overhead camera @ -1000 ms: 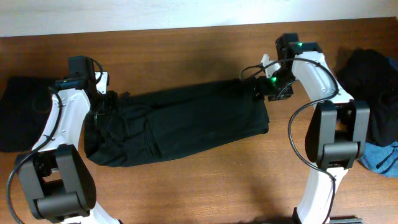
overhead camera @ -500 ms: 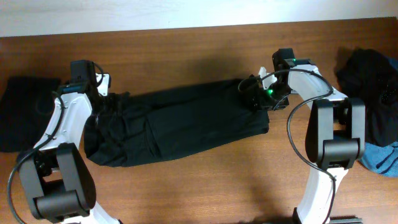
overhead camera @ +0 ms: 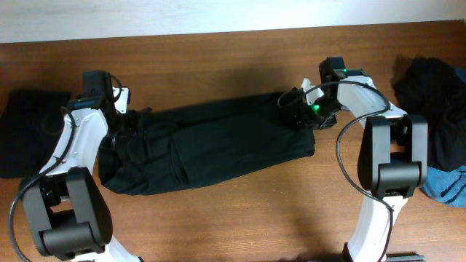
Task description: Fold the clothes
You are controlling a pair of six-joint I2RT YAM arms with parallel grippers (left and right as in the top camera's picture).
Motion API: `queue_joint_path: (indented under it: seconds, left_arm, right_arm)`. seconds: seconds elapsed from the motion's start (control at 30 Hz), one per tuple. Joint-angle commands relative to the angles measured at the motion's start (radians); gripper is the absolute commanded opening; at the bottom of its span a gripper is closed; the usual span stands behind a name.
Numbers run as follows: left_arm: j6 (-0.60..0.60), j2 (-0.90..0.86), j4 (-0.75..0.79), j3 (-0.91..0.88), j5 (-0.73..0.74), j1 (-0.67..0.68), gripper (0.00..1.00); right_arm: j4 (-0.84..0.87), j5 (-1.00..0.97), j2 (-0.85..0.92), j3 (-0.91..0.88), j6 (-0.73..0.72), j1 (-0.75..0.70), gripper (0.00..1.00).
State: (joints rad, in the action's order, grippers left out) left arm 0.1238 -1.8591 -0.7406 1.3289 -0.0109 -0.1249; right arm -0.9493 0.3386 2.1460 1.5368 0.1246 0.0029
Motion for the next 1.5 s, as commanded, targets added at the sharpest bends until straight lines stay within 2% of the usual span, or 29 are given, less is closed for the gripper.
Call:
queue_joint_path:
  seconds: [0.0,0.13,0.17,0.2,0.23,0.3,0.37,0.43,0.7,0.8,1.03,1.4,1.43,1.47]
  left_arm:
    - [0.013,-0.018,-0.004,-0.012,0.019,-0.003,0.79]
    - [0.013,-0.018,-0.004,-0.012,0.018,-0.003,0.79]
    - [0.013,-0.018,-0.004,-0.012,0.018,-0.003,0.73]
    - [0.013,-0.018,-0.005,-0.012,0.018,-0.003,0.61]
    - [0.013,-0.018,-0.006,-0.012,0.018,-0.003,0.44]
    - [0.013,-0.018,-0.007,-0.012,0.018,-0.003,0.25]
    - [0.013,-0.018,-0.007,-0.012,0.018,-0.003,0.09]
    - [0.013,-0.018,-0.007,-0.012,0.01,-0.004,0.01]
    - [-0.002,-0.018,-0.008,-0.012,-0.097,-0.066,0.01]
    - [-0.007,-0.02,-0.008,-0.012,-0.102,-0.122,0.01]
    - [-0.04,-0.053,-0.007,-0.012,-0.068,-0.239,0.0]
    - [-0.04,-0.099,0.0,-0.011,-0.03,-0.218,0.02]
    - [-0.04,-0.098,0.0,-0.009,-0.03,-0.216,0.08]
    - [-0.04,-0.098,-0.002,-0.005,-0.03,-0.213,0.26]
  right_arm:
    - [-0.003,0.009,0.005,-0.014,0.003,0.005,0.13]
    - [-0.003,0.008,0.005,-0.014,0.003,0.005,0.12]
    - [-0.003,0.004,0.005,-0.014,0.003,0.005,0.12]
    - [-0.003,-0.003,0.005,-0.014,0.003,0.004,0.12]
    - [-0.003,-0.009,0.005,-0.014,0.003,0.004,0.12]
    - [-0.003,-0.01,0.005,-0.014,0.003,0.003,0.12]
    - [-0.003,-0.01,0.005,-0.014,0.003,0.003,0.12]
    - [-0.003,-0.01,0.005,-0.014,0.003,0.003,0.12]
    - [0.0,-0.034,0.005,-0.014,-0.007,0.002,0.11]
    - [0.004,-0.039,0.005,-0.014,-0.01,0.002,0.07]
    - [0.015,-0.039,0.005,-0.014,-0.029,0.002,0.04]
    - [0.016,-0.035,0.005,-0.014,-0.027,0.002,0.04]
    - [0.016,-0.035,0.005,-0.014,-0.027,0.002,0.15]
    - [0.018,-0.035,0.005,-0.014,-0.027,0.002,0.36]
